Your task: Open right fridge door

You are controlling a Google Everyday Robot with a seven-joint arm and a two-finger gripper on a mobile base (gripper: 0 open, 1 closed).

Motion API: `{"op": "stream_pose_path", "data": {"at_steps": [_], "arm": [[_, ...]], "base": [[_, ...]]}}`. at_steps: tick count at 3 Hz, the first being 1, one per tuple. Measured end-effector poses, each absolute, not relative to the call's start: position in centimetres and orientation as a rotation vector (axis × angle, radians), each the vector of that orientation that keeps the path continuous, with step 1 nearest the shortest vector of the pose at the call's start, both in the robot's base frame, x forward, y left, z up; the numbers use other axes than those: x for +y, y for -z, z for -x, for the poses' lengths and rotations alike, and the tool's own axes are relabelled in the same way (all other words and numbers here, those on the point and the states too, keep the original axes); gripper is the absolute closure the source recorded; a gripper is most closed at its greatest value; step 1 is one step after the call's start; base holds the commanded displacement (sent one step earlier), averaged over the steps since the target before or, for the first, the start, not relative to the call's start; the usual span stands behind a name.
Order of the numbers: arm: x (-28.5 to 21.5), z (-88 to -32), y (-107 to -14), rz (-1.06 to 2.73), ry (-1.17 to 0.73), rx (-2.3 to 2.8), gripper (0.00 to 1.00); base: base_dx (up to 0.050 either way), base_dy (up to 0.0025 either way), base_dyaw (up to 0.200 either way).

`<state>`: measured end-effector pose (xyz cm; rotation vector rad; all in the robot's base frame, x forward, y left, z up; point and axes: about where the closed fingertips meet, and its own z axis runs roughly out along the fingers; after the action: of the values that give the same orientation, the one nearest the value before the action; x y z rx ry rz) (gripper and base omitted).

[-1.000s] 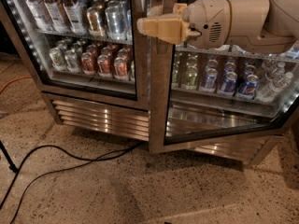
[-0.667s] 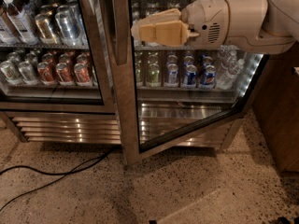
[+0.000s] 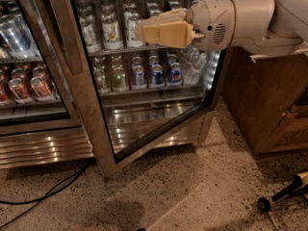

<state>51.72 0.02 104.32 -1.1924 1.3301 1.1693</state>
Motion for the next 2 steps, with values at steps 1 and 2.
{"op": "stream_pose_path", "data": {"at_steps": [1, 2], "arm": [[0.8, -51.9, -100.1, 1.132, -1.241, 1.385, 1.00], [2.1, -51.3, -93.2, 1.007, -1.357, 1.441, 1.00]], "base": [[0.000, 0.00000, 0.000], [0.000, 0.00000, 0.000]]}}
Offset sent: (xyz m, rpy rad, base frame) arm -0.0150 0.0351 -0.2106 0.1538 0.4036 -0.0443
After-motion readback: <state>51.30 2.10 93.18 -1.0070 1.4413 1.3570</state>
